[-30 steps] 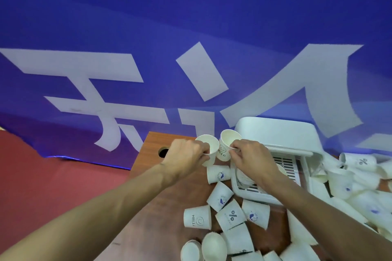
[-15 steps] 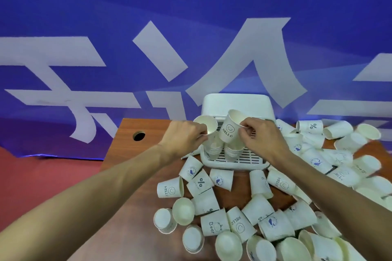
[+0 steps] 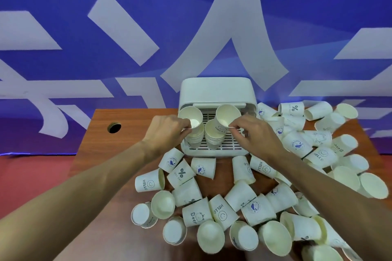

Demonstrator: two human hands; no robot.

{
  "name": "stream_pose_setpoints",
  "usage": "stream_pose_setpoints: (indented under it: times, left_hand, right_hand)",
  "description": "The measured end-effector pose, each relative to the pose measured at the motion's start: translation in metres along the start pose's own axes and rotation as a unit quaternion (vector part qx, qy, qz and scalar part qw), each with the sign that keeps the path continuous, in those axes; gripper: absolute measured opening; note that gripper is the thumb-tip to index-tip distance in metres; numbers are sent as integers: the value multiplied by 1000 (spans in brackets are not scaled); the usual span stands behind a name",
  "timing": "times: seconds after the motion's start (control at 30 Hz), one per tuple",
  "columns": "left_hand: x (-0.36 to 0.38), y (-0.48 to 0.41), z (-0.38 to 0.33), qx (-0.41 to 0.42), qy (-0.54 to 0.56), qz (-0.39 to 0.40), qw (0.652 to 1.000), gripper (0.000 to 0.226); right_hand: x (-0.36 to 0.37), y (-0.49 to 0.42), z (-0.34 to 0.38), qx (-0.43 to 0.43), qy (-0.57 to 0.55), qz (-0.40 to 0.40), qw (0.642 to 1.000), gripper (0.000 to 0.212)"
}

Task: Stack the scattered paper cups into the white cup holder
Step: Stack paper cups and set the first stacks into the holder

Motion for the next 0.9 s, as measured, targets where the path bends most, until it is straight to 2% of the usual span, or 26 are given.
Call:
stream_pose_setpoints:
  times: [0.13, 0.5, 0.73, 0.9]
  left_hand:
    - [18, 3, -1, -3, 33, 29, 999, 13]
    - [62, -5, 1, 7, 52, 104, 993, 32]
    - [79, -5, 0, -4, 90, 112, 990, 30]
    - [84, -5, 3, -38, 115, 90, 989, 23]
  right_hand:
    - [16, 0, -1, -32, 6, 11, 999, 11]
    - [66, -15, -28, 15, 54, 118, 991, 25]
    - [90, -13, -31, 23, 87, 170, 981, 27]
    - [106, -15, -30, 58, 135, 146, 978, 24]
Point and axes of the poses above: each hand's wrist, its own y-axis away from the middle knuckle, its own x-axis out of the palm, z = x × y, the point moved 6 cm from there along -y, towards the middle knuckle, and after that the axes turned 14 degrees about x, right-handed, at the moved point
